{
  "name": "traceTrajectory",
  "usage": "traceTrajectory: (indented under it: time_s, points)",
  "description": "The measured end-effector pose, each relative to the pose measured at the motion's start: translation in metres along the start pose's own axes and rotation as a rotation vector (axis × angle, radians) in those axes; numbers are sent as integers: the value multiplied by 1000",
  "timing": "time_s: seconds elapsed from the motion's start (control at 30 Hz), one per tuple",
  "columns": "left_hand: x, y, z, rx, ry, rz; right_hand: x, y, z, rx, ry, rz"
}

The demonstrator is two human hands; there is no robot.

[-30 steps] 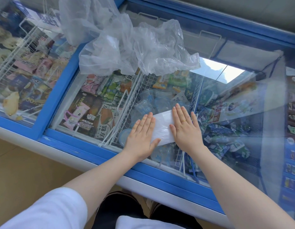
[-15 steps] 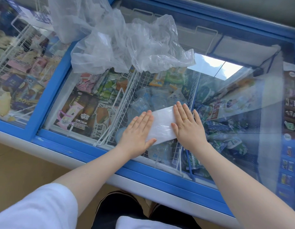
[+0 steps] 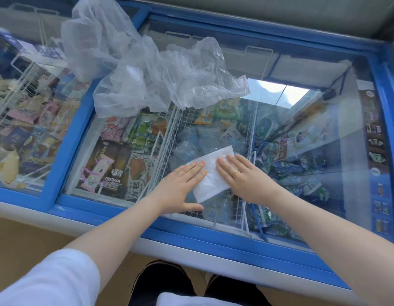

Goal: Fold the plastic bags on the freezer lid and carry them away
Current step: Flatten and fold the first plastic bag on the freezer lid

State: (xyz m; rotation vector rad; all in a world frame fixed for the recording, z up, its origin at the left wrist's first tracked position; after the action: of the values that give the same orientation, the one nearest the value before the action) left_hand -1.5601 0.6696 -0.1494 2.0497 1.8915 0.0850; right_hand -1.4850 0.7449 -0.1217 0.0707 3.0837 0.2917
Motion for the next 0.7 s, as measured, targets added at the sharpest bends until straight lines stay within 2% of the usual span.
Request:
traceTrajectory:
  time_s: [0.07, 0.13, 0.2, 0.27, 0.37, 0.43, 0.5, 0.57, 0.7]
  points:
    - [4, -2, -5, -23, 22, 9, 4, 3, -10, 47, 63, -3]
    - [7, -5, -16, -154, 90, 7, 8, 18, -21, 289, 82, 113]
    - [9, -6, -28, -295, 133, 37, 4, 50, -25, 636, 71, 425]
    - [15, -9, -39, -478, 163, -8, -13, 76, -19, 946, 138, 778]
    - [30, -18, -55, -1036, 285, -294, -44, 94, -10, 1475, 435, 1175]
    - [47, -18, -66, -1274, 385, -409, -54, 98, 0, 1722, 551, 1317]
    - [69, -17, -77, -1322, 436, -453, -54, 107, 3, 1780, 537, 1335]
    - [94, -17, -87, -1246, 468, -486, -55, 125, 5, 1754, 509, 1319]
    - [147, -13, -94, -1131, 471, -541, -72, 181, 17, 1560, 490, 1406]
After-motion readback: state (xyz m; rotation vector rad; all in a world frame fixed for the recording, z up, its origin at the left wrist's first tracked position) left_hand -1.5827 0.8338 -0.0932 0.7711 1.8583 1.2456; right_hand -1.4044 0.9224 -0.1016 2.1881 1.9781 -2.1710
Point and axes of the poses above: each hand's wrist, its own x-axis towards the middle knuckle, its own z-axis out of the palm, y = z × x, the point moved 10 cm from there along x, towards the middle knuckle, and after that the axes turned 3 degrees about z, right-handed, at the moved point
